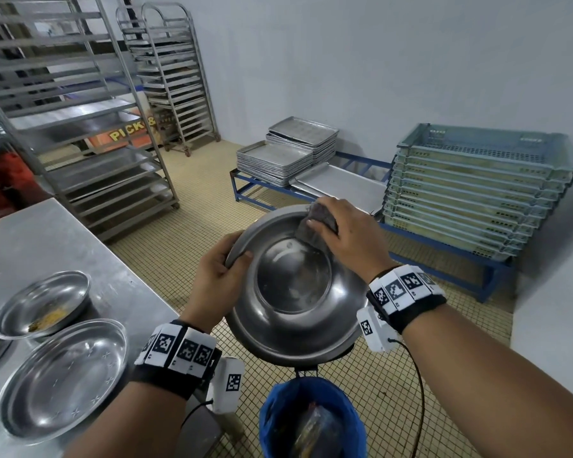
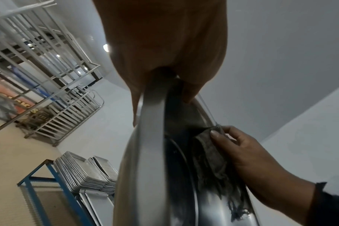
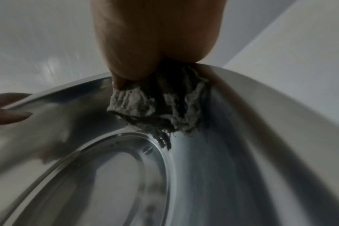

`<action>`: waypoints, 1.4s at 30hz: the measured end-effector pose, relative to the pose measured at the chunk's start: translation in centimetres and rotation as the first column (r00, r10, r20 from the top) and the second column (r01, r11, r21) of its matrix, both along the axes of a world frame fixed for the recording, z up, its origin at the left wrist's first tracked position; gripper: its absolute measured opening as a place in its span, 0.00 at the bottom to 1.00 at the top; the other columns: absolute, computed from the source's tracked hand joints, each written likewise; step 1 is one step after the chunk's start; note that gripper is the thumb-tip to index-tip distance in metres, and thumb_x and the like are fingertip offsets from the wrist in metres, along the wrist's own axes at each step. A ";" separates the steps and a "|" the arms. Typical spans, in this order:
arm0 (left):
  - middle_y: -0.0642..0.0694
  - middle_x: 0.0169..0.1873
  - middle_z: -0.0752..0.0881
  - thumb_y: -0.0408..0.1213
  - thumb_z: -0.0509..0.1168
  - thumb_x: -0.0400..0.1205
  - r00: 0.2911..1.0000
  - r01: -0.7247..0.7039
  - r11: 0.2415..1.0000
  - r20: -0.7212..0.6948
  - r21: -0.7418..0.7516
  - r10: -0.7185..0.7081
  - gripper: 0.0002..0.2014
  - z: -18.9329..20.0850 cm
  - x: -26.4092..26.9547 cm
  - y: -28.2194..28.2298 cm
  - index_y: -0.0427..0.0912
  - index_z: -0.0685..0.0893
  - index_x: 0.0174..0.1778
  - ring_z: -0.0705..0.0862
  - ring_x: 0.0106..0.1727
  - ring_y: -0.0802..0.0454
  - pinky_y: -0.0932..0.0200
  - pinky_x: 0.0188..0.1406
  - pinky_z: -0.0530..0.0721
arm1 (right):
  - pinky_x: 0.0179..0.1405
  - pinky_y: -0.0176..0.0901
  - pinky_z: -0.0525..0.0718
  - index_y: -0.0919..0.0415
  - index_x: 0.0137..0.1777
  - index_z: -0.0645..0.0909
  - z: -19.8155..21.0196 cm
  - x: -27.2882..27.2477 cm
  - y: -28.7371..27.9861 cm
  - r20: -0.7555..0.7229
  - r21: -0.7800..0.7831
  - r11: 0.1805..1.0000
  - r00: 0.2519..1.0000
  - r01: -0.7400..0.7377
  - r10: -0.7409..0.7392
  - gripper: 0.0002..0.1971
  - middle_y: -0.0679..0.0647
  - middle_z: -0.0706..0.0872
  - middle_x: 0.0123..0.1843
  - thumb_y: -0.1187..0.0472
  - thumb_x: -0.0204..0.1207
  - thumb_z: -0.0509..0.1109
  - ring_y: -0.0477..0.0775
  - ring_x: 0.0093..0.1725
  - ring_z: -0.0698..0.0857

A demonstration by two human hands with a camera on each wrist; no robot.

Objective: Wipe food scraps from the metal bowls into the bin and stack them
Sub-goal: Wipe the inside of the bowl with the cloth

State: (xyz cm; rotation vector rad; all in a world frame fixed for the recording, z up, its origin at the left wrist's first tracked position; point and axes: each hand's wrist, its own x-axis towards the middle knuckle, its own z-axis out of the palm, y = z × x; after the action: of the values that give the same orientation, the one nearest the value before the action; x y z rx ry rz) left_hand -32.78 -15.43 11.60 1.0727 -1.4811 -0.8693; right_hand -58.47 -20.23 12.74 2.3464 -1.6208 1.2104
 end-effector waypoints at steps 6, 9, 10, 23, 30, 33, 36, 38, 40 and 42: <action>0.49 0.48 0.93 0.24 0.66 0.88 0.997 -0.045 0.999 -0.056 -0.013 0.044 0.15 0.0 0.3 -0.1 0.45 0.88 0.66 0.92 0.45 0.51 0.61 0.42 0.89 | 0.56 0.57 0.87 0.56 0.78 0.74 -1.2 -0.7 -0.1 0.074 0.068 0.997 0.996 0.046 -0.051 0.22 0.57 0.82 0.66 0.50 0.88 0.64 0.57 0.60 0.84; 0.48 0.48 0.93 0.24 0.66 0.88 0.999 -0.019 1.000 -0.050 -0.017 0.018 0.15 -0.1 -0.8 0.3 0.45 0.88 0.66 0.92 0.46 0.50 0.61 0.43 0.88 | 0.51 0.51 0.87 0.52 0.75 0.76 -0.7 0.8 -0.1 0.002 0.008 0.997 0.997 0.073 -0.073 0.25 0.54 0.80 0.66 0.40 0.82 0.69 0.56 0.61 0.81; 0.47 0.48 0.93 0.24 0.66 0.88 0.998 -0.020 1.000 -0.060 -0.022 0.019 0.15 -0.2 -1.0 0.5 0.46 0.89 0.65 0.92 0.46 0.49 0.61 0.42 0.89 | 0.47 0.49 0.86 0.50 0.72 0.77 -0.6 0.9 -0.3 -0.007 -0.003 0.996 0.996 0.091 -0.091 0.26 0.54 0.80 0.65 0.37 0.80 0.70 0.56 0.59 0.82; 0.59 0.51 0.90 0.33 0.69 0.88 0.913 0.089 0.994 0.405 -0.070 -0.053 0.16 2.5 0.6 -1.8 0.55 0.82 0.69 0.89 0.52 0.66 0.69 0.50 0.84 | 0.45 0.55 0.89 0.46 0.70 0.79 1.4 -0.7 -0.3 -0.079 0.053 0.994 0.992 -0.097 0.101 0.19 0.50 0.92 0.51 0.41 0.83 0.68 0.57 0.46 0.91; 0.62 0.49 0.90 0.29 0.69 0.87 0.943 0.060 0.985 0.334 -0.162 -0.003 0.16 3.9 0.6 -2.0 0.54 0.84 0.66 0.88 0.51 0.69 0.78 0.49 0.80 | 0.44 0.48 0.85 0.53 0.72 0.78 0.7 -1.4 -0.3 0.035 0.059 0.994 0.995 -0.090 0.088 0.20 0.52 0.90 0.52 0.44 0.86 0.67 0.55 0.46 0.89; 0.58 0.48 0.89 0.28 0.69 0.87 0.945 0.063 0.986 0.328 -0.156 -0.008 0.16 3.1 -0.4 -1.4 0.53 0.84 0.65 0.87 0.48 0.69 0.77 0.48 0.80 | 0.43 0.49 0.85 0.53 0.68 0.79 0.5 -1.1 -0.1 0.007 0.051 0.997 0.998 -0.064 0.064 0.18 0.51 0.90 0.53 0.43 0.85 0.68 0.56 0.47 0.89; 0.60 0.48 0.90 0.27 0.69 0.87 0.941 0.079 0.982 0.339 -0.170 -0.017 0.16 2.5 -0.7 -1.3 0.51 0.85 0.66 0.88 0.50 0.67 0.76 0.49 0.80 | 0.47 0.49 0.86 0.50 0.69 0.79 1.2 -0.5 -0.2 -0.075 0.045 0.994 0.992 -0.101 0.104 0.19 0.49 0.89 0.59 0.41 0.85 0.67 0.54 0.51 0.89; 0.58 0.49 0.90 0.28 0.68 0.87 0.955 0.028 0.988 0.296 -0.155 0.020 0.14 2.5 0.0 -1.3 0.47 0.86 0.67 0.88 0.49 0.67 0.76 0.48 0.81 | 0.46 0.50 0.87 0.51 0.70 0.78 0.8 -1.3 -0.3 -0.011 0.064 0.993 0.995 -0.097 0.098 0.19 0.50 0.90 0.56 0.42 0.85 0.66 0.55 0.50 0.89; 0.55 0.48 0.91 0.28 0.67 0.88 0.967 -0.006 0.988 0.251 -0.154 0.045 0.13 2.7 0.4 -1.2 0.43 0.87 0.66 0.88 0.48 0.67 0.76 0.47 0.81 | 0.44 0.49 0.87 0.53 0.69 0.77 0.1 -1.8 -0.1 0.038 0.079 0.994 0.997 -0.070 0.067 0.19 0.51 0.90 0.51 0.43 0.86 0.65 0.55 0.46 0.89; 0.58 0.48 0.90 0.27 0.67 0.88 0.962 0.011 0.987 0.270 -0.158 0.033 0.13 2.8 -0.1 -0.8 0.45 0.86 0.64 0.88 0.48 0.70 0.78 0.46 0.79 | 0.43 0.46 0.85 0.54 0.67 0.78 -0.3 -1.4 0.1 0.050 0.072 0.996 0.997 -0.059 0.055 0.18 0.50 0.90 0.50 0.43 0.86 0.66 0.53 0.45 0.88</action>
State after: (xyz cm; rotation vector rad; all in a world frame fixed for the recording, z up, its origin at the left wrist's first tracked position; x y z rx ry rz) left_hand -32.89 -16.21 14.44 1.1129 -1.7396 -0.6009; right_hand -59.86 -20.16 12.48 2.4418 -1.6511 1.2478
